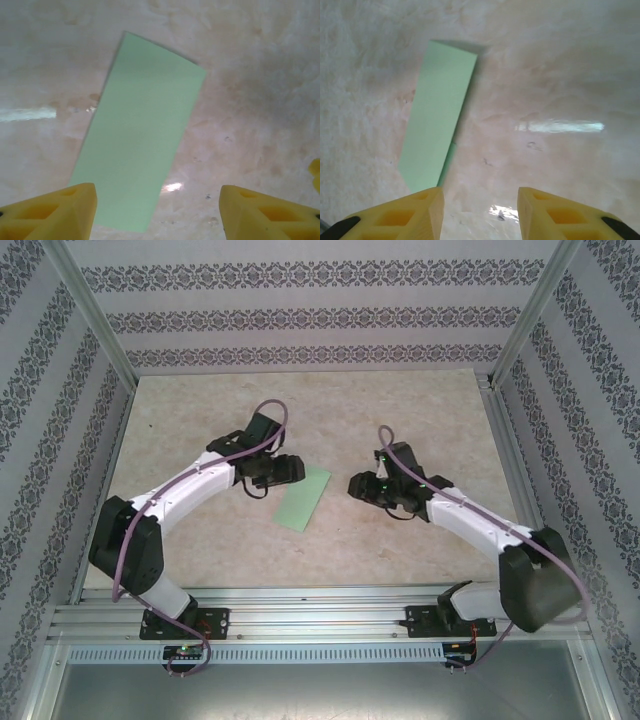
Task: Fold a paper plane with a square sheet of paper (fold left side to right side)
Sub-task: Turn over the paper at the center of the table, then third fold the triangle at the center of the table.
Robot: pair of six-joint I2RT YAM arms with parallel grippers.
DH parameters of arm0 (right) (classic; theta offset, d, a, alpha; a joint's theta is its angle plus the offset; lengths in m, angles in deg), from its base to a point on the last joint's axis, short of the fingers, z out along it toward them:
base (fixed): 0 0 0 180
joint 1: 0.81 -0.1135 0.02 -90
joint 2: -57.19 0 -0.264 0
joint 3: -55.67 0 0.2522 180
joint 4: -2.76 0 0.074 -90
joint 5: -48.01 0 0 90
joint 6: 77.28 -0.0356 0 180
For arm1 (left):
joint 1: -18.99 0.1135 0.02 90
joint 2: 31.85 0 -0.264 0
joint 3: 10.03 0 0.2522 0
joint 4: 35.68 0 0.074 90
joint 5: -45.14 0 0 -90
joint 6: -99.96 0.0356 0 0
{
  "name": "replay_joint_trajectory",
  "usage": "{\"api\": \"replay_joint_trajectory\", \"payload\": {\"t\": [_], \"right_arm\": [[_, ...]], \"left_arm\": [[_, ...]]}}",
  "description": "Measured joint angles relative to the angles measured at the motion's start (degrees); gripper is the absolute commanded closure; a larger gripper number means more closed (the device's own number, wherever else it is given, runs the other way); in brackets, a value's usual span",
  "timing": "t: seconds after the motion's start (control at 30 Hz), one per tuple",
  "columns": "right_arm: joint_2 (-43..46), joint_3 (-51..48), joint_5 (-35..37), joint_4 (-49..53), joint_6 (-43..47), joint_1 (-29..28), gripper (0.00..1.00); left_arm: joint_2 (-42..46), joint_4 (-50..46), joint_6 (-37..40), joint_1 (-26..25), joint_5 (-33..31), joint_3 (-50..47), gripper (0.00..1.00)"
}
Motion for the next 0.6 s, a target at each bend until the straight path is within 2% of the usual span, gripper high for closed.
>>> {"api": "replay_joint_trajectory", "payload": {"t": [0.1,0.2,0.47,0.6], "right_arm": [[-8.4,4.1,-0.2,-4.2,-1.9,-4.1,0.59],[-14.3,7.8,-0.6,-7.3,-2.7,-5.9,0.59],[-26.5,15.6,-0.8,-11.0,-2.6,-5.8,0.60],[-29.5,16.7,-1.2,-11.0,-1.8,-5.0,0.60]], "left_arm": [[0.0,2.6,-0.3,3.8,3.6,-5.2,0.32],[0.0,4.5,-0.7,5.5,6.4,-8.6,0.31],[-0.7,8.6,-0.9,6.0,10.4,-10.0,0.30],[-2.4,9.5,-0.9,6.0,11.2,-10.0,0.29]]}}
